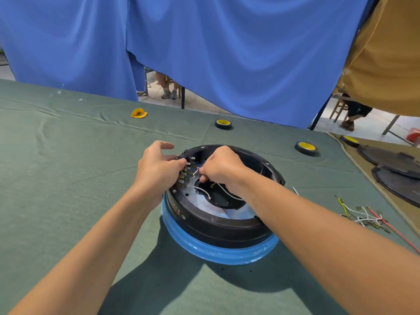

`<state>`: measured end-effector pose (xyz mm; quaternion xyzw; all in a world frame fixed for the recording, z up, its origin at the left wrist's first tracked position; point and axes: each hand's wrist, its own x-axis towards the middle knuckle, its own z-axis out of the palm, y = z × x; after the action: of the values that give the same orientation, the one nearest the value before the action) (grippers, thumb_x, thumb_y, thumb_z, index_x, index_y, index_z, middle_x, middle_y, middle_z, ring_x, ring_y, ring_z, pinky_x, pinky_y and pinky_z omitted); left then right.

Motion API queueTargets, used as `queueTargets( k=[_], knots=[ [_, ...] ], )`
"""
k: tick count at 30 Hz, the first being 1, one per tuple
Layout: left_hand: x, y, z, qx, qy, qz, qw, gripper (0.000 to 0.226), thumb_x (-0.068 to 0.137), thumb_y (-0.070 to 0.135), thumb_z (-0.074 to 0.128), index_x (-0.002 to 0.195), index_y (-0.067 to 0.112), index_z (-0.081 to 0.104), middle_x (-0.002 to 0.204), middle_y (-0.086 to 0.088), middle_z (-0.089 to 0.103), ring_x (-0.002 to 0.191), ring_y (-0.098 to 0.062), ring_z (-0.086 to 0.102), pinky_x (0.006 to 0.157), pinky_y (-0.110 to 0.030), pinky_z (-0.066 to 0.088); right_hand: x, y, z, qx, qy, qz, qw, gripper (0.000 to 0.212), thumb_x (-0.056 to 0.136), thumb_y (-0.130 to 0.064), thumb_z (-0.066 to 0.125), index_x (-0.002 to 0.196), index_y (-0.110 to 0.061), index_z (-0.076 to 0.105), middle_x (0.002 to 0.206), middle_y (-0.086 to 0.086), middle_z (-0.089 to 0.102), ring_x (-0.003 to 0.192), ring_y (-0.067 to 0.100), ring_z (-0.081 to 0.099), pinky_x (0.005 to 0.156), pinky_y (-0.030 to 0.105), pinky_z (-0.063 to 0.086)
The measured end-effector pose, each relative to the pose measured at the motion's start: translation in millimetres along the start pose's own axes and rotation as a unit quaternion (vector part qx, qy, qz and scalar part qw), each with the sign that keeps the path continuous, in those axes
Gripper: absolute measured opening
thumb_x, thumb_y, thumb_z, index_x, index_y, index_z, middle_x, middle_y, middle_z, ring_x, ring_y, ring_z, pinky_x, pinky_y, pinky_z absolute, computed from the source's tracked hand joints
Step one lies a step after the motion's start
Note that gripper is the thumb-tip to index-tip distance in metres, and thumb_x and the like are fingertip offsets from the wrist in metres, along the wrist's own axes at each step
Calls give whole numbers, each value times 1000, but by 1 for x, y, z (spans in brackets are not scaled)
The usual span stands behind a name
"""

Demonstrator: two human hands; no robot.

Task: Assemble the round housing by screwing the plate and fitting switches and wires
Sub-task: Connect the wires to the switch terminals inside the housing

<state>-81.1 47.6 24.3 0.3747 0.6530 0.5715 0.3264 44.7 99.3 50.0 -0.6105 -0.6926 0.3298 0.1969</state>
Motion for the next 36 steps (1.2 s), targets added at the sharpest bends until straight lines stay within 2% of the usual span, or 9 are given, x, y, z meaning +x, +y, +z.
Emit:
queueTargets(
  k=[4, 9, 15, 18, 21, 25, 30, 34, 36],
  knots=[
    [1, -4, 2, -5, -2, 15, 1000, 37, 87, 10, 70, 115, 27, 54, 108, -6, 69, 96, -27, 69, 85, -50, 58, 2, -3, -2, -2, -22, 4, 1000, 18, 92, -11, 57, 95, -1, 71, 70, 4, 74, 90, 18, 67, 87, 35, 56],
    [-3, -9, 6, 1, 14, 52, 999, 31, 90, 11, 66, 114, 27, 55, 100, 1, 69, 91, -22, 70, 76, -43, 59, -6, -6, -19, -44, -83, -37, 995, 15, 94, -13, 59, 95, -2, 69, 80, 8, 73, 64, 13, 64, 55, 21, 51],
    [-2, -10, 8, -9, 15, 56, 998, 31, 92, 9, 63, 119, 24, 57, 98, 6, 67, 84, -14, 69, 61, -27, 51, -22, 5, -64, -195, -84, -148, 966, 15, 90, -30, 67, 97, -17, 70, 80, -4, 73, 72, 9, 69, 61, 22, 53],
    [-3, -10, 8, -11, 20, 55, 998, 30, 92, 8, 63, 118, 22, 58, 99, 3, 68, 88, -17, 69, 65, -32, 53, -34, 16, -61, -235, -50, -229, 943, 9, 87, -32, 71, 85, -24, 70, 76, -15, 63, 83, 9, 62, 66, 24, 46],
    [-7, -8, 10, -5, 27, 58, 998, 28, 92, 7, 62, 114, 23, 59, 99, 0, 69, 90, -21, 69, 74, -40, 58, -40, 21, -40, -271, -29, -302, 913, 14, 87, -41, 68, 91, -28, 71, 92, -8, 55, 96, 14, 46, 80, 31, 40],
    [-13, -5, 10, -3, 34, 55, 998, 26, 91, 5, 61, 111, 22, 59, 96, -1, 69, 89, -23, 69, 78, -43, 59, -40, 18, -18, -361, -38, -297, 883, 24, 91, -45, 61, 101, -25, 70, 110, 0, 40, 112, 24, 29, 95, 39, 33],
    [-14, -2, 10, -8, 35, 40, 999, 25, 90, 4, 63, 108, 22, 60, 98, -4, 70, 89, -26, 69, 83, -51, 58, -39, 13, -22, -404, 3, -367, 838, 20, 95, -34, 59, 103, -20, 70, 119, 3, 47, 112, 25, 34, 85, 37, 34],
    [-15, -2, 11, 0, 41, 48, 998, 23, 90, 5, 62, 103, 24, 59, 96, -3, 71, 88, -25, 70, 83, -49, 58, -39, 8, -24, -448, 34, -394, 802, 19, 98, -33, 53, 106, -20, 66, 110, 1, 60, 104, 23, 47, 74, 33, 31],
    [-16, -3, 11, 2, 42, 48, 998, 23, 91, 5, 62, 104, 24, 58, 96, -2, 70, 88, -23, 70, 83, -48, 58, -40, 7, -25, -435, 24, -370, 821, 13, 98, -32, 53, 99, -23, 62, 104, 2, 63, 96, 26, 55, 70, 35, 35]
  ],
)
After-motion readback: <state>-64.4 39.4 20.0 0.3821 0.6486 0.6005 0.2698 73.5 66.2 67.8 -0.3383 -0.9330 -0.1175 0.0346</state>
